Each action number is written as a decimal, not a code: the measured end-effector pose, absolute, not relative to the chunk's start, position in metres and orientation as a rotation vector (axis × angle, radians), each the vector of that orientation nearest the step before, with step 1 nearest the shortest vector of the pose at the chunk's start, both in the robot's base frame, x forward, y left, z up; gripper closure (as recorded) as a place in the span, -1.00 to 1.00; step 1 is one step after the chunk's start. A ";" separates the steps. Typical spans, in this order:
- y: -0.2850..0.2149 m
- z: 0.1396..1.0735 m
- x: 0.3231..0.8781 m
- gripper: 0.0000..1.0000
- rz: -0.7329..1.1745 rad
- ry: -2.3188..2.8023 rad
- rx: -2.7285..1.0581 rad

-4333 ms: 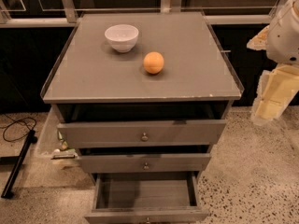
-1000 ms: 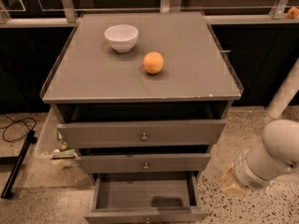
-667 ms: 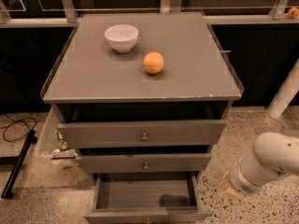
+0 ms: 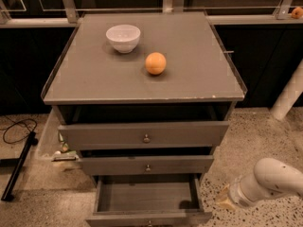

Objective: Close bottom drawer

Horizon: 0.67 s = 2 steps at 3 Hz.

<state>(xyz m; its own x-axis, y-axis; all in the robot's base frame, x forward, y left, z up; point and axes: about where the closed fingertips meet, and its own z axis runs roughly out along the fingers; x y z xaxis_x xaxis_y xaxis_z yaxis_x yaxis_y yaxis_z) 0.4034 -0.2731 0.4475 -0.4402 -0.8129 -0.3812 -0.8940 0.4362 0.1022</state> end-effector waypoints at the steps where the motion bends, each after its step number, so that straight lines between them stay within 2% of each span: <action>1: -0.279 0.418 0.406 1.00 0.445 2.384 -1.438; 2: -0.270 0.425 0.406 1.00 0.504 2.238 -1.447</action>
Offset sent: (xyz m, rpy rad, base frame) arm 0.0015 0.0179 -0.0032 0.2936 -0.1892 0.0846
